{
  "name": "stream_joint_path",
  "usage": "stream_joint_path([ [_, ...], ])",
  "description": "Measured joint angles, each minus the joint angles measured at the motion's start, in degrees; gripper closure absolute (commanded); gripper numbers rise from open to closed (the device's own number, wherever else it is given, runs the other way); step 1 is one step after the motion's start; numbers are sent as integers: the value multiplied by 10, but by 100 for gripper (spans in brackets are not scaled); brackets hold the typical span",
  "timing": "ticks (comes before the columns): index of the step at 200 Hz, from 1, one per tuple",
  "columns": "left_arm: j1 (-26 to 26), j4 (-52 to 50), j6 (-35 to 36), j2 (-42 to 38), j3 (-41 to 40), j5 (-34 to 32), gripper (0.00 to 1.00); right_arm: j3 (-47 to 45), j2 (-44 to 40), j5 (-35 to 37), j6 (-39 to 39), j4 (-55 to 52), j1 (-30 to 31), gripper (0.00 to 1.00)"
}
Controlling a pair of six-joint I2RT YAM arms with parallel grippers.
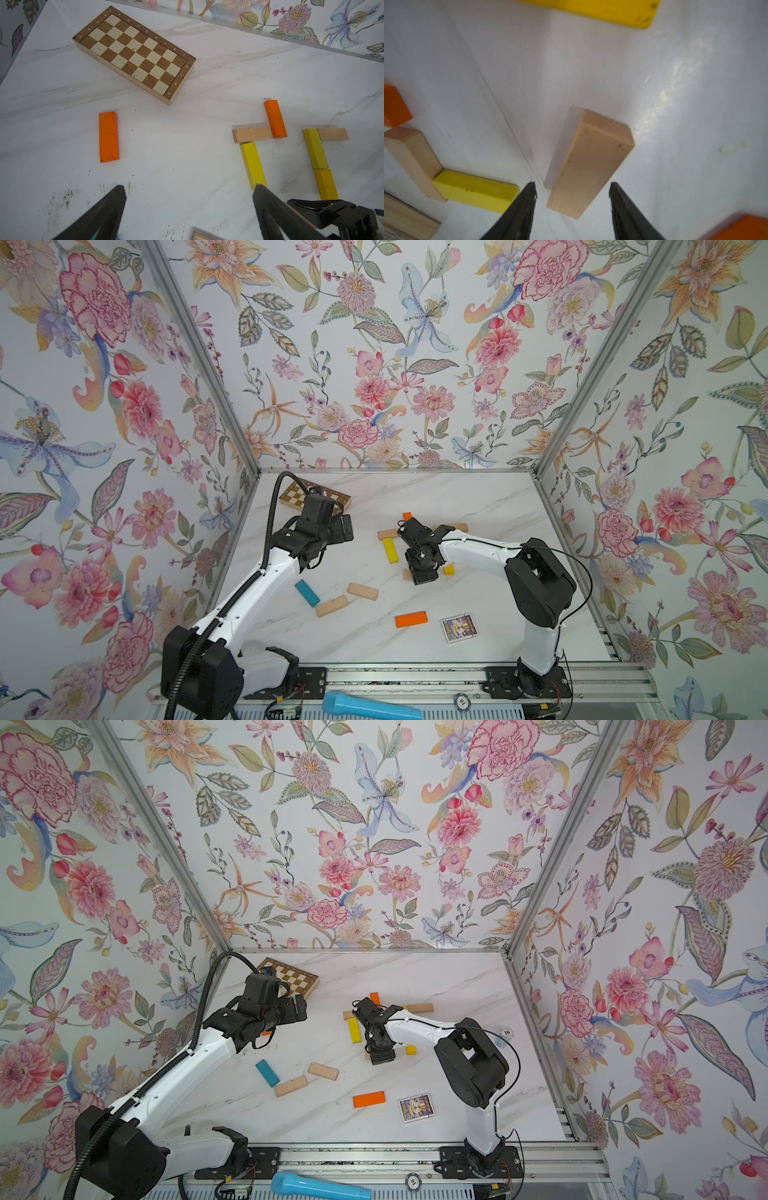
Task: Assemble the number 6 with building blocks
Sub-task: Pick up the building block from the center of the board.
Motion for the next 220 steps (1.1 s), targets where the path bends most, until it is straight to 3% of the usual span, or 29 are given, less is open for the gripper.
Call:
stream_joint_path([
  [74,0,4,0,3,-1,1,1,0,13,-12,21,4,-4,47],
  [127,0,4,0,3,-1,1,1,3,18,-31,25,5,-6,66],
  [157,0,4,0,3,-1,1,1,3,18,-33,27,4,-5,67],
  [171,0,4,0,3,-1,1,1,3,17,-31,27,4,-4,73],
  [220,0,4,0,3,-1,1,1,3,5,-14,27,-17,10,73],
])
